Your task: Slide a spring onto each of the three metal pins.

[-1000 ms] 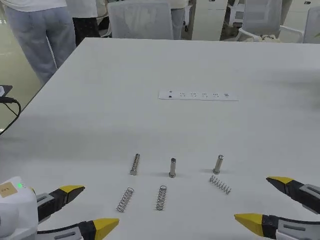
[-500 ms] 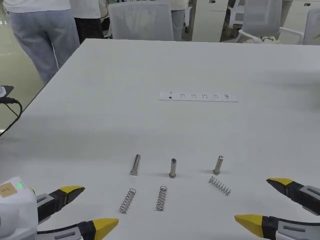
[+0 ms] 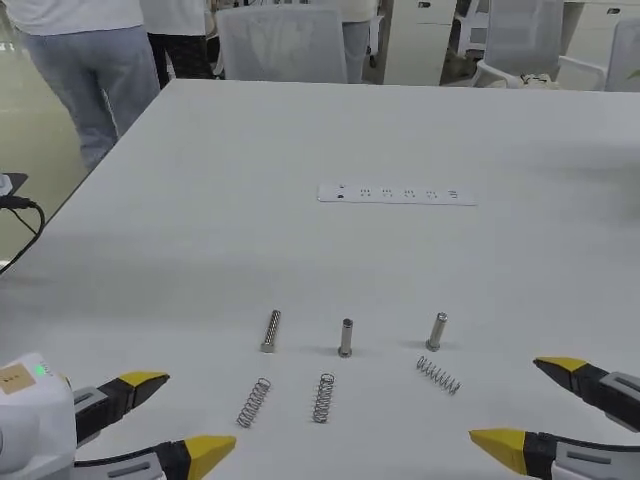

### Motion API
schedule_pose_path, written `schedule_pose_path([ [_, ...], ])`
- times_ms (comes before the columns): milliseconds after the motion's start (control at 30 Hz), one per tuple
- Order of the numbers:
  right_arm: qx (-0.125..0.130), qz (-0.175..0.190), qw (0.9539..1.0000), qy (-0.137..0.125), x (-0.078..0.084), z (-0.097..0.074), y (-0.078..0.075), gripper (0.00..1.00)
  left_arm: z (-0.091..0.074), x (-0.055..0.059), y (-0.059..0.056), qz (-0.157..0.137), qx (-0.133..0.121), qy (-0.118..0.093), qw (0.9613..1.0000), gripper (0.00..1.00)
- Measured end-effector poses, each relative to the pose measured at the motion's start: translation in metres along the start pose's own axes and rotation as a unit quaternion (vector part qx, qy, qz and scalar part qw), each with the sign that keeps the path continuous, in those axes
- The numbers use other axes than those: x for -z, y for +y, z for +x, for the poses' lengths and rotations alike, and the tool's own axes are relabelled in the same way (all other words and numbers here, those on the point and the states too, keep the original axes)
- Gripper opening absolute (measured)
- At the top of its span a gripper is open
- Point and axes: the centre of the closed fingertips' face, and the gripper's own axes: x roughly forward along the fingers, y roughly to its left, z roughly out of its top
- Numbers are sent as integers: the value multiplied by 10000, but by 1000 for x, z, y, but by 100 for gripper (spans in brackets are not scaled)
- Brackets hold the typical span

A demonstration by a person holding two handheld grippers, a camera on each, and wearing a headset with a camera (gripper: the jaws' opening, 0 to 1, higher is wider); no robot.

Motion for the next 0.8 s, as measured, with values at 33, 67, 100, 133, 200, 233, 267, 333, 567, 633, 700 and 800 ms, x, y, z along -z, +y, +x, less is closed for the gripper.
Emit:
schedule_pose_path([
  [33, 3, -1, 10000, -3, 0, 0, 0, 74, 0, 0, 0, 5, 1, 0, 10000, 59],
  [67, 4, -3, 10000, -2, 0, 0, 0, 74, 0, -1, 0, 13, 0, 2, 10000, 59],
  [100, 2, -4, 10000, -3, 0, 0, 0, 74, 0, -1, 0, 15, 0, 1, 10000, 59],
  [133, 1, -3, 10000, -3, 0, 0, 0, 74, 0, -1, 1, 17, -1, -4, 10000, 59],
  [200, 2, -7, 10000, -3, -1, -1, 0, 74, 0, -2, 1, 17, -1, -5, 10000, 59],
  [233, 1, -5, 10000, -1, 0, -1, 0, 73, 1, -1, 1, 18, -2, -3, 10000, 59],
  [267, 0, 1, 10000, 4, 0, -1, 0, 73, 1, -1, 1, 20, 0, 3, 10000, 58],
  [333, -2, 3, 10000, 9, 0, 0, 0, 73, 1, -1, 1, 28, -4, 10, 10000, 58],
  [567, -13, -8, 10000, 25, 1, 0, 0, 73, 1, -1, 2, 38, -11, 16, 10000, 58],
  [633, -21, -10, 10000, 33, 1, 0, 0, 73, 1, -1, 3, 37, -13, 13, 10000, 58],
  [700, -25, -9, 10000, 34, 1, 0, 0, 73, 1, -1, 3, 43, -10, 24, 10000, 58],
  [800, -35, -8, 10000, 36, 1, 0, 2, 73, 2, -1, 3, 54, -2, 43, 10000, 58],
])
